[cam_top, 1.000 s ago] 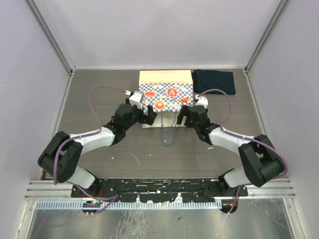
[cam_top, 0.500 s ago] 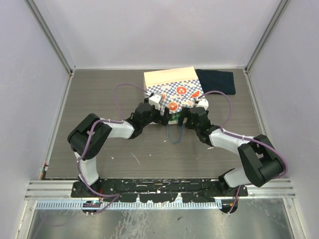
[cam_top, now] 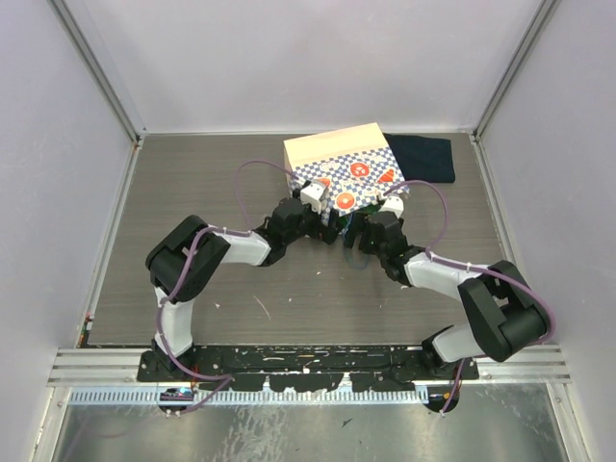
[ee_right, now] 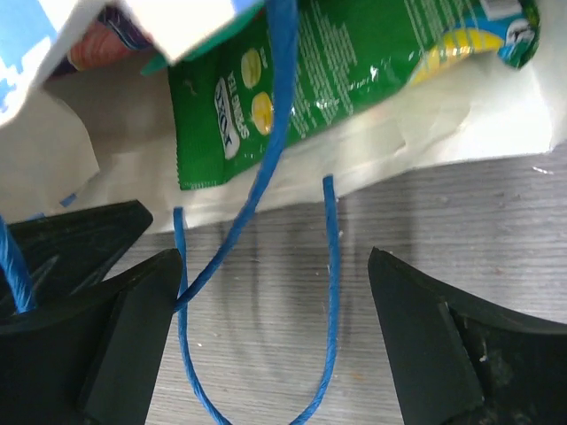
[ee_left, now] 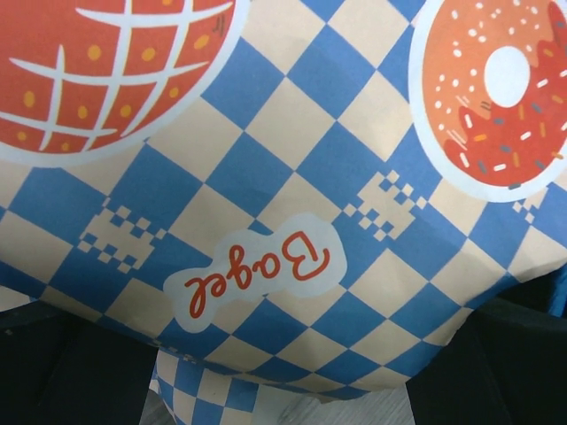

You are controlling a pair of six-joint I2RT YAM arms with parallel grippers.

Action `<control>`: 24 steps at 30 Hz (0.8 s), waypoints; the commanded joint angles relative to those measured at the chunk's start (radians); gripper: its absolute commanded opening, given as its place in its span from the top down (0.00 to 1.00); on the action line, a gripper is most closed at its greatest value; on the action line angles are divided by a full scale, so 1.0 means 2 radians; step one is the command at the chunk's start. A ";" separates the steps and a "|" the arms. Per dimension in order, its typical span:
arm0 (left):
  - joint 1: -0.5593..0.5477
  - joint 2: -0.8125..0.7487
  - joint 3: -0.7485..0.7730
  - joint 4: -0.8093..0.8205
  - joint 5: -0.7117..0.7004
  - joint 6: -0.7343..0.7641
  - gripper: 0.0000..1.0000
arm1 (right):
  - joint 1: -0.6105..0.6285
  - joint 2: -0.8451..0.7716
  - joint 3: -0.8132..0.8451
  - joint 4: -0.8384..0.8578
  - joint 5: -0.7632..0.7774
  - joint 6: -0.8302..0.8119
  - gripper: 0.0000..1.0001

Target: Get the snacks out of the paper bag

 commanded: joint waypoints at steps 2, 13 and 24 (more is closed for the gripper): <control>-0.009 0.028 0.047 0.026 0.055 -0.010 0.02 | 0.000 -0.029 -0.011 0.024 0.005 0.008 0.08; -0.052 -0.011 0.026 -0.006 -0.036 0.041 0.02 | -0.001 -0.067 -0.055 0.034 0.023 0.022 0.08; -0.052 0.017 0.030 0.009 -0.046 0.028 0.02 | -0.006 -0.091 -0.074 0.038 0.013 0.029 0.08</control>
